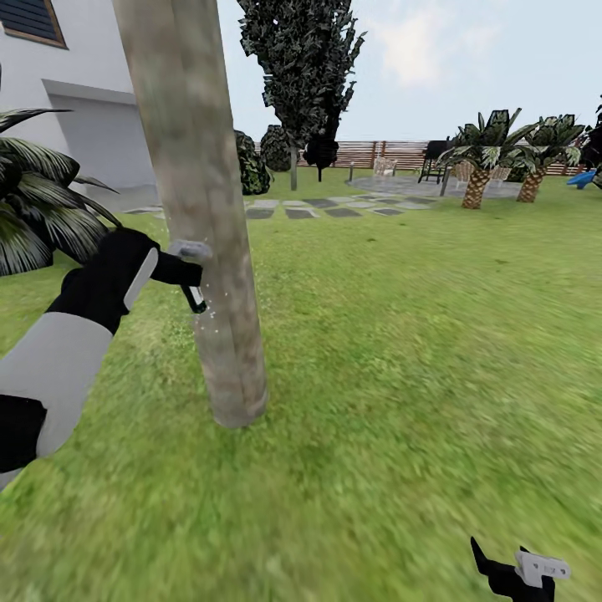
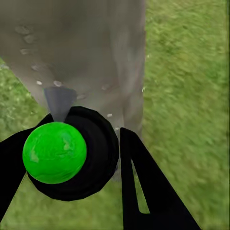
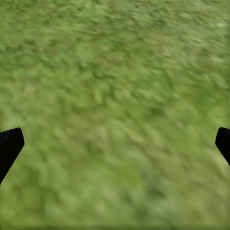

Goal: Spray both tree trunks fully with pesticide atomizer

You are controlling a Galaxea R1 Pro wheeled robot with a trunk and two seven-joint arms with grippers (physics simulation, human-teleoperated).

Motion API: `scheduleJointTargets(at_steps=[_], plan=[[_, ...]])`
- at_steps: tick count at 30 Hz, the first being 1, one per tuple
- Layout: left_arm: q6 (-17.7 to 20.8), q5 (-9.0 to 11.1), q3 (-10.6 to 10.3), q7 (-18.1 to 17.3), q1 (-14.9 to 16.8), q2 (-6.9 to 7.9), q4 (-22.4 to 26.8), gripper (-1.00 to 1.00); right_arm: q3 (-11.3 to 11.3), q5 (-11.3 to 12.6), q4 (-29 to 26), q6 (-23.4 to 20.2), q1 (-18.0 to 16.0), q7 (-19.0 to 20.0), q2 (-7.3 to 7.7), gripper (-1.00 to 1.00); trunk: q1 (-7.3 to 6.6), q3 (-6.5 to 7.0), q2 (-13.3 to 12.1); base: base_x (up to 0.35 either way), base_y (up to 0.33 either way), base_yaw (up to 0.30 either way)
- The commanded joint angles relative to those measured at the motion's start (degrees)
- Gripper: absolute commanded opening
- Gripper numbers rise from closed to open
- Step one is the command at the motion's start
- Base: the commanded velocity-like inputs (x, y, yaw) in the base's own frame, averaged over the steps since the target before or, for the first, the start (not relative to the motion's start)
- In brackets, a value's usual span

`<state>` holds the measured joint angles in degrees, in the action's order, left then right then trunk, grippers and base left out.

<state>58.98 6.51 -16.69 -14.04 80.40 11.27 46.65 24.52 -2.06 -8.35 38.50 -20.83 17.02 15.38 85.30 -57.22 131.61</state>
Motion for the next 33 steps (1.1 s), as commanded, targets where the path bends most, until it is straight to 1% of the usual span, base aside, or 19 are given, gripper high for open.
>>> scheduleJointTargets(at_steps=[1, 3, 6, 7, 10, 12, 15, 16, 20, 22, 24, 25, 27, 28, 29, 30, 31, 32, 33], plan=[[0.0, -0.1, 0.0, 0.0, 0.0, 0.22, 0.0, -1.0, 0.0, 0.0, 0.0, 0.0, 0.0, 0.0, 0.0, 1.0, 0.0, 0.0, 0.0, 0.0, 0.0, 0.0], [0.1, -0.2, 0.1, 0.0, -0.1, 1.83, -0.3, -1.0, 0.0, 0.0, 0.0, 0.0, 0.0, 0.0, 0.0, 1.0, 0.0, 0.0, 0.0, 0.0, 0.0, 0.0], [0.0, -0.2, 0.1, 0.0, -0.9, 5.9, -0.7, -1.0, 0.0, 0.0, 0.0, 0.0, 0.0, 0.0, 0.0, 1.0, 0.0, 0.0, 0.0, 0.0, 0.0, 0.0], [0.0, -0.4, 0.0, 0.0, -1.2, 6.71, -0.7, -1.0, 0.0, 0.0, 0.0, 0.0, 0.0, 0.0, 0.0, 1.0, 0.0, 0.0, 0.0, 0.0, 0.0, 0.0], [-0.1, -0.6, -0.4, 0.0, -2.9, 7.05, -0.6, -1.0, 0.0, 0.0, 0.0, 0.0, 0.0, 0.0, 0.0, 1.0, 0.0, 0.0, 0.0, 0.0, 0.0, 0.0], [-0.3, -0.7, -0.4, 0.1, -7.2, 6.42, 0.0, -1.0, 0.0, 0.0, 0.0, 0.0, 0.0, 0.0, -0.06, 1.0, 0.0, 0.0, 0.0, 0.0, 0.0, 0.0], [-0.7, -0.8, -0.3, 0.4, -11.6, 5.69, 0.2, -1.0, 0.0, 0.0, 0.0, 0.0, 0.0, 0.0, -0.08, 1.0, 0.0, 0.0, 0.0, 0.0, 0.0, 0.0], [-1.0, -0.8, -0.3, 0.6, -14.2, 5.57, 0.2, -1.0, 0.0, 0.0, 0.0, 0.0, 0.0, 0.0, -0.09, 1.0, 0.0, 0.0, 0.0, 0.0, 0.0, 0.0], [-1.2, -0.7, 0.0, 1.0, -18.7, 5.52, 0.7, -1.0, 0.0, 0.0, 0.0, 0.0, 0.0, 0.0, -0.09, 1.0, 0.0, 0.0, 0.0, 0.0, 0.0, 0.0], [-3.5, -0.5, 0.1, 1.4, -21.7, 5.36, 0.7, -1.0, 0.0, 0.0, 0.0, 0.0, 0.0, -0.1, -0.09, 1.0, 0.0, 0.0, 0.0, 0.0, -0.149, 0.0], [-4.8, -0.6, 0.1, 2.2, -22.8, 4.7, 0.7, -1.0, 0.0, 0.0, 0.0, 0.0, 0.0, -0.1, -0.12, 1.0, 0.0, 0.0, 0.0, 0.0, -0.233, 0.0], [-5.1, -0.7, 0.1, 3.4, -23.4, 4.05, 0.7, -1.0, -0.1, 0.0, 0.0, 0.0, 0.0, -0.1, -0.14, 1.0, 0.0, 0.0, 0.0, 0.0, -0.253, 0.0], [-5.8, -0.3, 0.2, 13.1, -26.0, 1.09, 0.9, -1.0, -0.1, 0.0, 0.1, 0.0, 0.0, 0.0, -0.17, 1.0, 0.0, 0.0, 0.0, 0.0, -0.266, 0.0], [-6.0, 0.1, 0.3, 15.0, -26.5, 0.44, 0.9, -1.0, -0.1, 0.0, 0.1, 0.0, 0.0, 0.0, -0.17, 1.0, 0.0, 0.0, 0.0, 0.0, -0.27, 0.0], [-6.4, 1.3, 1.0, 16.7, -27.2, -0.35, 0.9, -1.0, -0.1, 0.0, 0.1, 0.0, 0.0, 0.0, -0.17, 1.0, 0.0, 0.0, 0.0, 0.0, -0.271, 0.0], [-7.2, 3.1, 2.7, 17.7, -27.9, -0.79, 0.9, -1.0, -0.1, 0.0, 0.1, 0.0, 0.0, 0.0, -0.17, 1.0, 0.0, 0.0, 0.0, 0.0, -0.271, 0.0], [-10.0, 5.4, 6.6, 18.5, -29.5, -1.1, 0.9, -1.0, -0.1, 0.0, 0.1, 0.0, 0.0, 0.0, -0.18, 1.0, 0.0, 0.0, 0.0, 0.0, -0.271, 0.0], [-12.1, 5.9, 9.5, 18.8, -30.9, -1.19, 0.9, -1.0, -0.1, 0.0, 0.1, 0.0, 0.0, 0.0, -0.18, 1.0, 0.0, 0.0, 0.0, 0.038, -0.272, 0.0], [-12.7, 6.0, 10.4, 19.0, -31.5, -1.2, 0.9, -1.0, -0.1, 0.0, 0.1, 0.0, 0.0, 0.0, -0.18, 1.0, 0.0, 0.0, 0.0, 0.053, -0.272, 0.0]])
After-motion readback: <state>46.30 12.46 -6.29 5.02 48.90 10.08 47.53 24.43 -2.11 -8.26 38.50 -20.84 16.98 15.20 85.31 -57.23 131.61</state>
